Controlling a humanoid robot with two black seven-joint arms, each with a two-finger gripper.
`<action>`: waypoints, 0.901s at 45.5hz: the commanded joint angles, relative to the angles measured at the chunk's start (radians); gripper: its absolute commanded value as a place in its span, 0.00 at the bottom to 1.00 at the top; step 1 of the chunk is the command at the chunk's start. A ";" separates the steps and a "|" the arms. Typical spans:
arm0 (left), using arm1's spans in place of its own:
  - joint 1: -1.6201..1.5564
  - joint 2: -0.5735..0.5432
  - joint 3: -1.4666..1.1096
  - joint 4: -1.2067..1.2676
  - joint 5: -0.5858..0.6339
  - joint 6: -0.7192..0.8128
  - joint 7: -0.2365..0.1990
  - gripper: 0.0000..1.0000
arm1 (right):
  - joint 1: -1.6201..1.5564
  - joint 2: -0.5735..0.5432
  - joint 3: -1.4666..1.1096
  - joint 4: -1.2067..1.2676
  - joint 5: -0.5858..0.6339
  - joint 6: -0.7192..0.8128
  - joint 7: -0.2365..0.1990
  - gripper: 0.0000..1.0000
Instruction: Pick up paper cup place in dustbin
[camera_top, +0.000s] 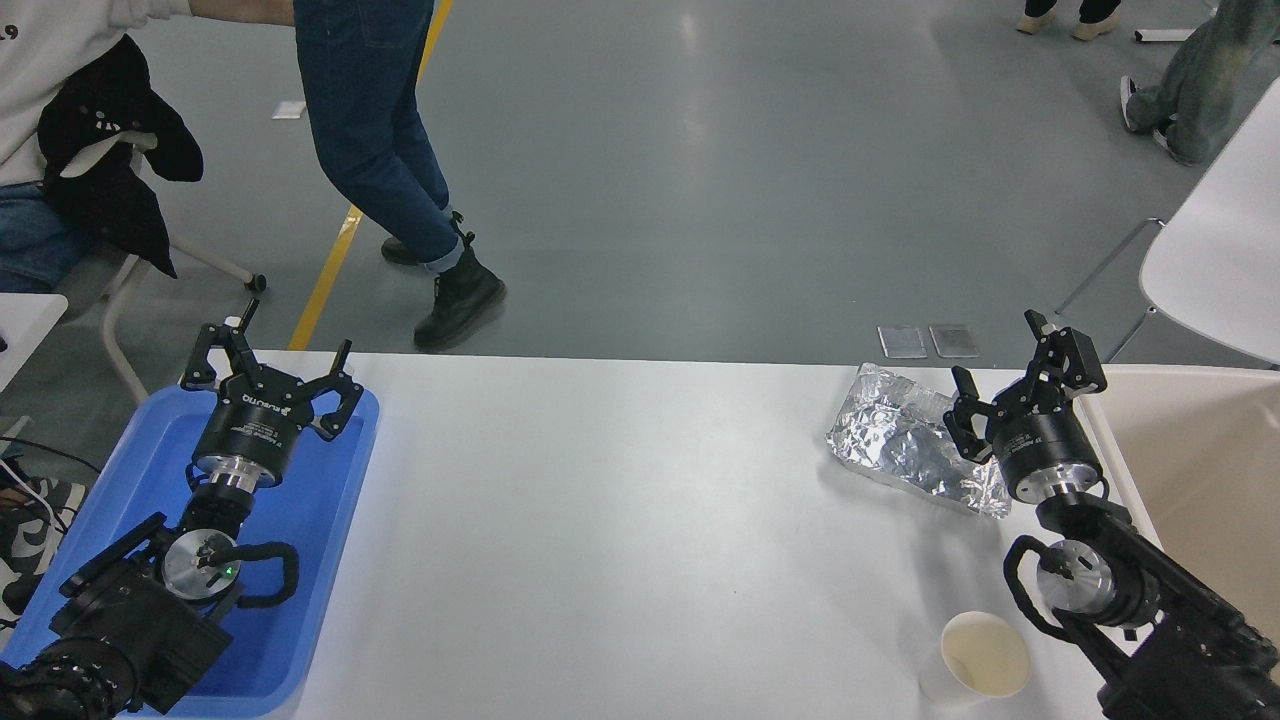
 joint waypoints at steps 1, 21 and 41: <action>0.000 0.000 0.000 0.000 0.001 0.000 -0.002 1.00 | 0.007 0.001 -0.002 -0.001 0.000 0.002 0.001 1.00; 0.000 0.000 0.000 0.000 0.001 0.000 0.000 1.00 | 0.010 -0.001 -0.001 0.000 0.011 -0.006 -0.001 1.00; 0.000 0.000 0.000 0.000 0.001 0.000 0.000 1.00 | -0.042 -0.022 -0.036 0.003 0.015 0.012 -0.001 1.00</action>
